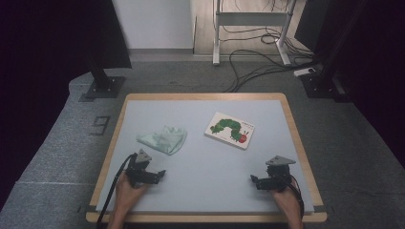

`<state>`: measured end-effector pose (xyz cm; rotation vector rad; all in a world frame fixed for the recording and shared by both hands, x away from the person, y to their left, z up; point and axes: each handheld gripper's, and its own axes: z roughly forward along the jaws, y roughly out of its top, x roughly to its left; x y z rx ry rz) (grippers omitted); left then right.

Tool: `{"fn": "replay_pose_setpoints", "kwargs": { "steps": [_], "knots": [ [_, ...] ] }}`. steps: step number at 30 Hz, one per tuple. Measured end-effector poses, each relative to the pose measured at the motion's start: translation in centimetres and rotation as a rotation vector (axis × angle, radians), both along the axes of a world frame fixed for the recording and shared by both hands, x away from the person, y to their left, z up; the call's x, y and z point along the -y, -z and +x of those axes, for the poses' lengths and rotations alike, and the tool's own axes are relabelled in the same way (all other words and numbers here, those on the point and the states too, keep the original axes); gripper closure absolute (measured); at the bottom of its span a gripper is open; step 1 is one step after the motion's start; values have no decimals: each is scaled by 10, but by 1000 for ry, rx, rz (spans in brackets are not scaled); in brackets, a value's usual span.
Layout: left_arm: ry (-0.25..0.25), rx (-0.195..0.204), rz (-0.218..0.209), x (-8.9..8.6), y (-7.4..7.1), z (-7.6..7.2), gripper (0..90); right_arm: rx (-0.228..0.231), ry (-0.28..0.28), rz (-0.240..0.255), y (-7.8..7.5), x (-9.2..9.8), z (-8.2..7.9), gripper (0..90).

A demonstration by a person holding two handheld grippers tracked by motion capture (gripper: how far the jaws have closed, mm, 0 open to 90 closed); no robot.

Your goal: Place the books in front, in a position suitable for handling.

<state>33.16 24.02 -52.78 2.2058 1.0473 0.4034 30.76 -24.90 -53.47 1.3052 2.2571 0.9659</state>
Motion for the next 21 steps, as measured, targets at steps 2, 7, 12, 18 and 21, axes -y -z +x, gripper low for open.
{"fn": "replay_pose_setpoints", "kwargs": {
  "steps": [2, 7, 12, 18, 21],
  "knots": [
    [0, 3, -3, -2, 0, -3, 80, -7, -9, 4, -4, -3, 2, 29],
    [-7, 9, -6, -4, 0, -10, 101, 22, -49, 12, -16, -13, 5, 30],
    [-9, 8, -13, -5, 0, -15, 119, 39, -93, 24, -26, -26, 13, 31],
    [7, 8, -12, -7, 0, -18, 125, 39, -160, 30, -34, -46, 29, 32],
    [16, 6, -11, -8, -1, -20, 125, 40, -195, 19, -35, -59, 38, 15]
  ]
}}
